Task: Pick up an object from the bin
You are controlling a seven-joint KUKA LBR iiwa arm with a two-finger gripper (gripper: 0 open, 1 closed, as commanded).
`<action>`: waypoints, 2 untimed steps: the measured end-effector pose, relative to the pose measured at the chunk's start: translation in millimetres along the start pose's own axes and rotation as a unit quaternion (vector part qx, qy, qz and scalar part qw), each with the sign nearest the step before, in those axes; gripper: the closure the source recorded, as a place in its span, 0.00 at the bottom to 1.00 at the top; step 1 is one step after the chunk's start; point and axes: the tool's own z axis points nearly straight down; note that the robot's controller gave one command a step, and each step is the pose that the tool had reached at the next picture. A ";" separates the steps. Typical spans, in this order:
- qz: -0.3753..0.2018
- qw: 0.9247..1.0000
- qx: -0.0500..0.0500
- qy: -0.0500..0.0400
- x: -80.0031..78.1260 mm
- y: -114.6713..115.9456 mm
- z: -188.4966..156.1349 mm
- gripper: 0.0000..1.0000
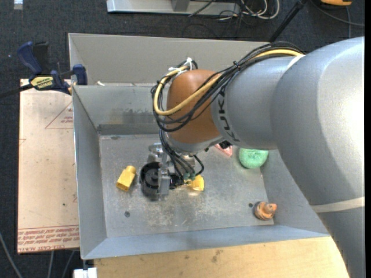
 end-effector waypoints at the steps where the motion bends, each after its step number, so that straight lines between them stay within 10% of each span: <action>1: 0.000 1.000 0.000 0.002 1.0 -0.2 -8.8 1.00; 2: 0.000 1.000 0.001 0.004 2.0 -0.3 -29.3 1.00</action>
Offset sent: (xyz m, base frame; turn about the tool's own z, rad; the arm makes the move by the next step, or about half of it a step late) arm -0.0001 -0.0001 0.0023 0.0000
